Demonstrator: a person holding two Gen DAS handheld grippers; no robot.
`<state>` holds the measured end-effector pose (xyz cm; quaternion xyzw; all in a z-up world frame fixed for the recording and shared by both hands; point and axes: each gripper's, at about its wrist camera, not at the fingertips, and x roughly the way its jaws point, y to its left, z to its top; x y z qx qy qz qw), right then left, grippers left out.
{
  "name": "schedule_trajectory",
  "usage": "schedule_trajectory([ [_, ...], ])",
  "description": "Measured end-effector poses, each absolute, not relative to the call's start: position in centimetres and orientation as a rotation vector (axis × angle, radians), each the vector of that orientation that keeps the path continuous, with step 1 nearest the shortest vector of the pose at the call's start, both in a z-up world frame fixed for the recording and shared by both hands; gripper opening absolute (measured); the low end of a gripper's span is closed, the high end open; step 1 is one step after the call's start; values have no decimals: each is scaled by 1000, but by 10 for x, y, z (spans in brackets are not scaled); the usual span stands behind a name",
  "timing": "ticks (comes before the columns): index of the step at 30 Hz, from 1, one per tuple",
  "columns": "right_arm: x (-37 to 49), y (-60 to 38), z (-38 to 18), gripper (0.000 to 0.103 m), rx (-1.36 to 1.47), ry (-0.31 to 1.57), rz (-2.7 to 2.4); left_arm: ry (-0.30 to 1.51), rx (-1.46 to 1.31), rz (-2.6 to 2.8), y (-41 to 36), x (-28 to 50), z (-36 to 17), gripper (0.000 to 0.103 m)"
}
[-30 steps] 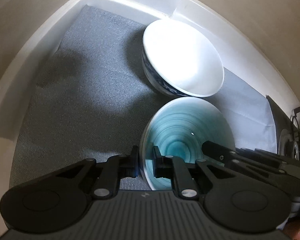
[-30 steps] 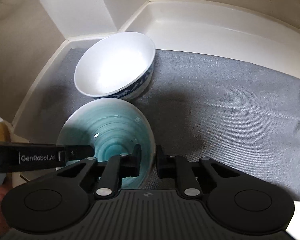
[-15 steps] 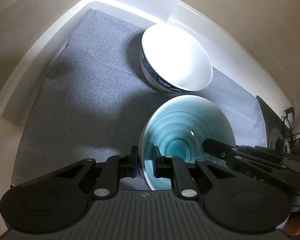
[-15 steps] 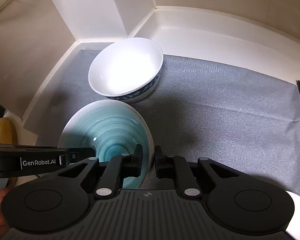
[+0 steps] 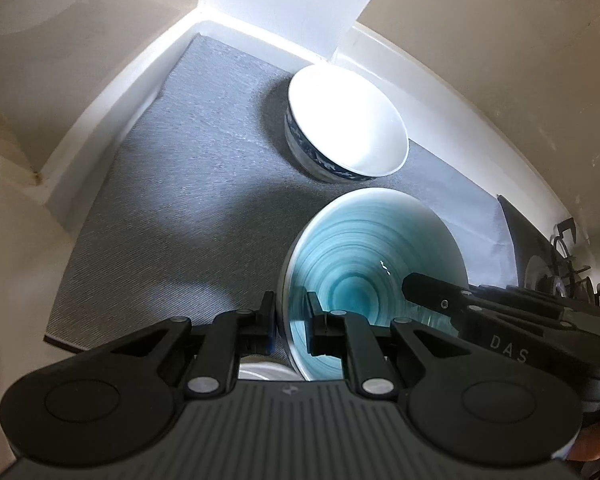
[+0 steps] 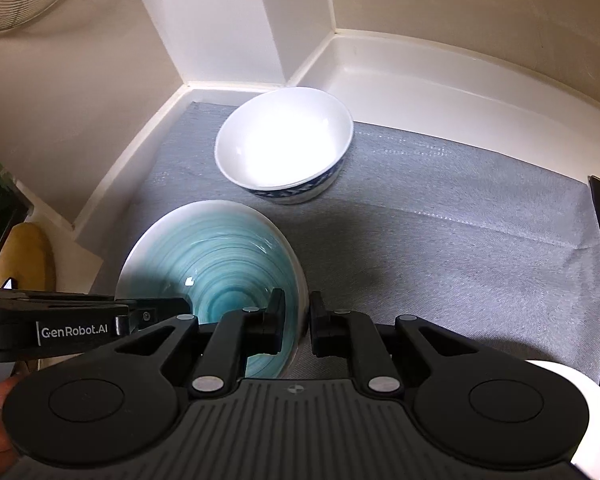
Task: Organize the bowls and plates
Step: 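Lift the teal bowl with both grippers toward the cream bowl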
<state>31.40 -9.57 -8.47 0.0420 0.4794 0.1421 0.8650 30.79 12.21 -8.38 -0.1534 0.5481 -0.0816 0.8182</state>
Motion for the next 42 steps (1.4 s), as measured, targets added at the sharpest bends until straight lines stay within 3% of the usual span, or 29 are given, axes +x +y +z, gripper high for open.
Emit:
schedule_trajectory([
  [42, 287, -65, -56, 14, 72, 954, 413, 1108, -393, -118, 160, 260, -53, 14],
])
